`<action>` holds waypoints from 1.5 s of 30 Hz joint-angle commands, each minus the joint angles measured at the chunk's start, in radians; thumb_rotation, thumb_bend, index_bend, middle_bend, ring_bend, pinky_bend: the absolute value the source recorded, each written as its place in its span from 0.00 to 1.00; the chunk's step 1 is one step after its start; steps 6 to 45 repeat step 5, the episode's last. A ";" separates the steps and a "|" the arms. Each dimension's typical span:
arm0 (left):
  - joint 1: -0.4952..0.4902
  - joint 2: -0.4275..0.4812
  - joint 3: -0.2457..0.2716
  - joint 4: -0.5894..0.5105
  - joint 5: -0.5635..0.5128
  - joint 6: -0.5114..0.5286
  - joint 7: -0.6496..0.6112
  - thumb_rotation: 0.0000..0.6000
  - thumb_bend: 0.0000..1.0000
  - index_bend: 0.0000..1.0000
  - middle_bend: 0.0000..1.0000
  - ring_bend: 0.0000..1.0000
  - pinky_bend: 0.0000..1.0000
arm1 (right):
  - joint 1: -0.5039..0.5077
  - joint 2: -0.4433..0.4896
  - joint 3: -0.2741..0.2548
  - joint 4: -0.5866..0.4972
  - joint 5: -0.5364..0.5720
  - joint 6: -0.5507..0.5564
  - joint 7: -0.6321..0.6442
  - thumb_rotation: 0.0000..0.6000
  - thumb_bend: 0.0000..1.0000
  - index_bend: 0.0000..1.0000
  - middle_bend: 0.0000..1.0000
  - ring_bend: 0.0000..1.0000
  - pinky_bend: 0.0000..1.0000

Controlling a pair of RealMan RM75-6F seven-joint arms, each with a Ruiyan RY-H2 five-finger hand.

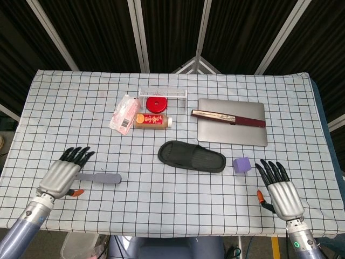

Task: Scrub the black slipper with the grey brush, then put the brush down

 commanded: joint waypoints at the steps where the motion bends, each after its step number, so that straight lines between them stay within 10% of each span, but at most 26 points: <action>1: 0.199 -0.090 0.131 0.378 0.589 0.470 -0.607 1.00 0.00 0.00 0.00 0.00 0.00 | -0.002 0.007 0.000 -0.007 -0.003 -0.004 -0.006 0.87 0.50 0.00 0.00 0.00 0.00; 5: 0.155 -0.101 0.171 0.502 0.645 0.587 -0.702 1.00 0.00 0.00 0.00 0.00 0.00 | -0.012 0.013 0.003 -0.013 0.000 0.002 -0.003 0.87 0.50 0.00 0.00 0.00 0.00; 45: 0.155 -0.101 0.171 0.502 0.645 0.587 -0.702 1.00 0.00 0.00 0.00 0.00 0.00 | -0.012 0.013 0.003 -0.013 0.000 0.002 -0.003 0.87 0.50 0.00 0.00 0.00 0.00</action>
